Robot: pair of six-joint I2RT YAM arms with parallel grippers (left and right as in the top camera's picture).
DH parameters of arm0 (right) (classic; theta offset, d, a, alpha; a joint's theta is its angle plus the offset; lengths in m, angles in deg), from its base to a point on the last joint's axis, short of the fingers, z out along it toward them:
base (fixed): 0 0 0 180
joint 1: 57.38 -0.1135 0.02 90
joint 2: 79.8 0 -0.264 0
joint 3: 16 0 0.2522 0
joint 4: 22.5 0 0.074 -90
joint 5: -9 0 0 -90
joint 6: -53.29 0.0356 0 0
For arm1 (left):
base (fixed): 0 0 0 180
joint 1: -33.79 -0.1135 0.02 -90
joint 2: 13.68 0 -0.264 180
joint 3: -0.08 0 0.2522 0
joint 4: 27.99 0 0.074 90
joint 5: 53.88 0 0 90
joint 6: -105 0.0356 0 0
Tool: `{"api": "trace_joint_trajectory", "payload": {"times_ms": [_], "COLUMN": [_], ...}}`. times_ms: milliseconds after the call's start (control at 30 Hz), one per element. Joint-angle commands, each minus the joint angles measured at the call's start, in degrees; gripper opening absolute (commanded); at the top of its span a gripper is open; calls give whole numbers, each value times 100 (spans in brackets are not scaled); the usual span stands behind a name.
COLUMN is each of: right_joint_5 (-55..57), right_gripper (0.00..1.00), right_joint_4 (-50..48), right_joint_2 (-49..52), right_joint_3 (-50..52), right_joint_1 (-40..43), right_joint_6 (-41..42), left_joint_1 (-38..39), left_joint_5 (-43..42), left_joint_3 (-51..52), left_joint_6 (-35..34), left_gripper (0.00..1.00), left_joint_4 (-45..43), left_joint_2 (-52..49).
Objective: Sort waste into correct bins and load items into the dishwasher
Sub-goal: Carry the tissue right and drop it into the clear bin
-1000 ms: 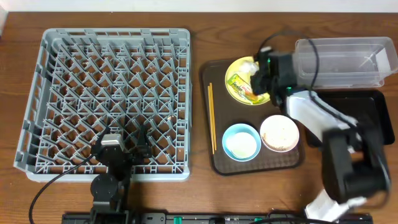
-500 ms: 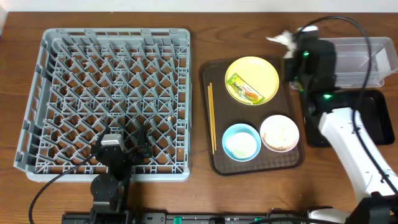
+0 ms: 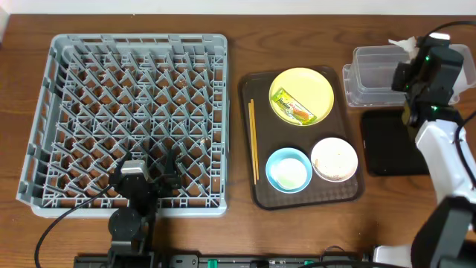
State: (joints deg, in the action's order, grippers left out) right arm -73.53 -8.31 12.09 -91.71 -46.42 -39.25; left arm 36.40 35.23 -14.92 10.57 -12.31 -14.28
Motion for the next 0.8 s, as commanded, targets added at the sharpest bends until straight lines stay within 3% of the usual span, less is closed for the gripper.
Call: {"api": "trace_joint_trajectory", "payload": {"times_ms": [0, 167, 200, 267, 333, 767], "right_joint_5": [-238, -238, -238, -240, -240, -1119], "right_gripper": [1, 1, 16, 75, 98, 99], "right_joint_4": [-186, -350, -422, -511, -542, 201], "right_joint_2": [372, 785, 857, 911, 876, -780], "right_joint_3": [-20, -20, -20, -20, -20, -20], "right_joint_1": [116, 125, 125, 122, 122, -337], "right_joint_6": [35, 37, 37, 35, 37, 37], "left_joint_1": [-31, -31, -31, -31, -31, -31], "left_joint_5": [192, 192, 192, 192, 192, 192], "left_joint_3": [98, 98, 98, 98, 98, 98], "left_joint_6": [79, 79, 79, 79, 79, 79], "left_gripper": [98, 98, 98, 98, 98, 98], "left_joint_4": [229, 229, 229, 229, 229, 229], "left_joint_2": [0, 0, 0, 0, 0, 0]}}
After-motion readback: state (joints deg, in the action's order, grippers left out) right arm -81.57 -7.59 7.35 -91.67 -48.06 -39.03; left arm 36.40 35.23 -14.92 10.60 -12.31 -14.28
